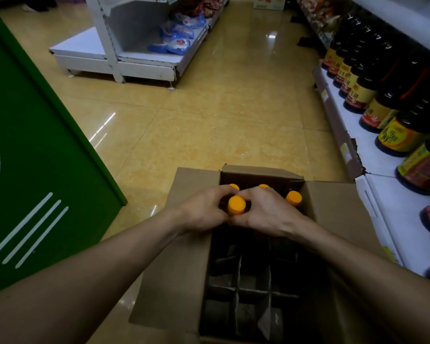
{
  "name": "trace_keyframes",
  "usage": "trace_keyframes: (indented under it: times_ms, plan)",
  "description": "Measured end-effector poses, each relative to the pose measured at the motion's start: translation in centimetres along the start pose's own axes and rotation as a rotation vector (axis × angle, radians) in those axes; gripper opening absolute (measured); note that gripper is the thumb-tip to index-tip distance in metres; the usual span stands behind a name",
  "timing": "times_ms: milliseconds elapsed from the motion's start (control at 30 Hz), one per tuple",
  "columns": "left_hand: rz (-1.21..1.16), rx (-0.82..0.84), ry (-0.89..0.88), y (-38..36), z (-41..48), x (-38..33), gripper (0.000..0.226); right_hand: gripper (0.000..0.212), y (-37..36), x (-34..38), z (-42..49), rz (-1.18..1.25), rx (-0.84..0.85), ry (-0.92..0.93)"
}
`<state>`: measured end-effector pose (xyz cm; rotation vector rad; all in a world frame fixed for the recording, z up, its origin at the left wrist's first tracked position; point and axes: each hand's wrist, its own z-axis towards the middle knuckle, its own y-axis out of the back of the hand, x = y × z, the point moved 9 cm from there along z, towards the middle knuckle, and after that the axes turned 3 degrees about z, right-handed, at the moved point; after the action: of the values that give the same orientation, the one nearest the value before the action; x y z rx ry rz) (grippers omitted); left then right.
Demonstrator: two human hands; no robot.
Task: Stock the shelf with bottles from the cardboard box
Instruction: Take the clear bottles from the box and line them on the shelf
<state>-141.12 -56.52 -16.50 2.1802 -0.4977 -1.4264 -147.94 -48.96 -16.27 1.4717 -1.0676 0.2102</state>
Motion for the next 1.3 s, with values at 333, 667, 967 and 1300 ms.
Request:
trace_keyframes:
  times_ms: [333,667,967,1300]
  plan:
    - [-0.118,0.152,-0.011,0.0,-1.4,-0.4,0.074,0.018,5.5,3.3,-2.4,0.196,-0.117,0.113]
    - [-0.284,0.108,-0.095,-0.1,-2.9,-1.8,0.081,0.04,9.1,7.9,-4.5,0.3,-0.321,0.219]
    - [-0.476,0.0,-0.139,-0.3,-3.5,-3.0,0.068,0.064,12.6,9.9,-6.2,0.421,-0.558,0.317]
    - [-0.692,0.044,-0.146,0.0,-4.6,-4.4,0.074,0.049,13.1,11.1,-6.4,0.504,-0.484,0.35]
